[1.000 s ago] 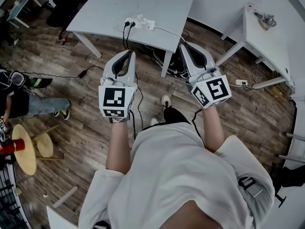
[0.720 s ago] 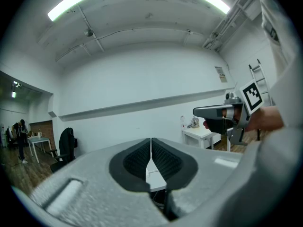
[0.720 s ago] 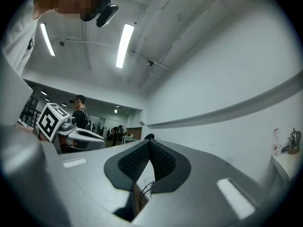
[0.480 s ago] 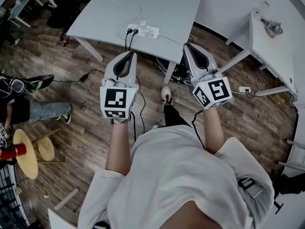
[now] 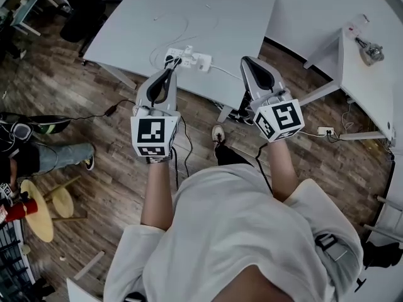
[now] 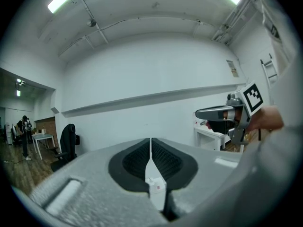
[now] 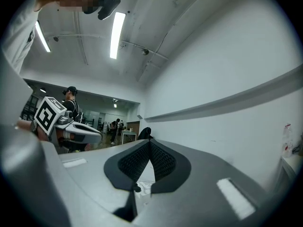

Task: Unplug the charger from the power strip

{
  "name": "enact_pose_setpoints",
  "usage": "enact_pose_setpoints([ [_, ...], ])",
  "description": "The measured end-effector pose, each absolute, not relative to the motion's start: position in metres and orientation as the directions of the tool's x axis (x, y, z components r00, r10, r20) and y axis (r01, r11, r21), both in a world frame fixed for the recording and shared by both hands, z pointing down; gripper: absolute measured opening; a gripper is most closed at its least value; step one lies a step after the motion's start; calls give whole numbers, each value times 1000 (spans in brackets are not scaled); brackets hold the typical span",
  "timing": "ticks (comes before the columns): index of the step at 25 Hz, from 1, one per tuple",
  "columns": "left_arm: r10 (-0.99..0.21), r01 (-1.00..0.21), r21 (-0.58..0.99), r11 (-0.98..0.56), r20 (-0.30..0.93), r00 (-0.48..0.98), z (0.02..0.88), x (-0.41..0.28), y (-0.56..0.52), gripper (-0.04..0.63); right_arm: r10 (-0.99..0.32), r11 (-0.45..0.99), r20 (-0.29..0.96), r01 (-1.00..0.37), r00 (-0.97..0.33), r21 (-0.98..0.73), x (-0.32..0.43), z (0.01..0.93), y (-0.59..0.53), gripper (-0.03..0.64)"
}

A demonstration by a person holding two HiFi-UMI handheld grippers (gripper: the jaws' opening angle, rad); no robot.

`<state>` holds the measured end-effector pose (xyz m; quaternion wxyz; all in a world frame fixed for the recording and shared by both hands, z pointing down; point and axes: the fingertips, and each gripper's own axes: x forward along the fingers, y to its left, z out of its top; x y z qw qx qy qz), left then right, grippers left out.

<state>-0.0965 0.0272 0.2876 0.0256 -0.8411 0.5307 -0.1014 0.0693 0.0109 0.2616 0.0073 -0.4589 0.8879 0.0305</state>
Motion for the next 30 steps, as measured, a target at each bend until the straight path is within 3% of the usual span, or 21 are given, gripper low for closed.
enact_pose_setpoints([
  [13, -892, -900, -117, -421, 234, 387, 322, -76, -80, 11, -754, 657, 56, -751, -655, 61, 65, 293, -111, 2],
  [30, -773, -892, 53, -449, 478, 417, 452, -61, -107, 72, -651, 724, 302, -689, -696, -28, 33, 449, -167, 2],
])
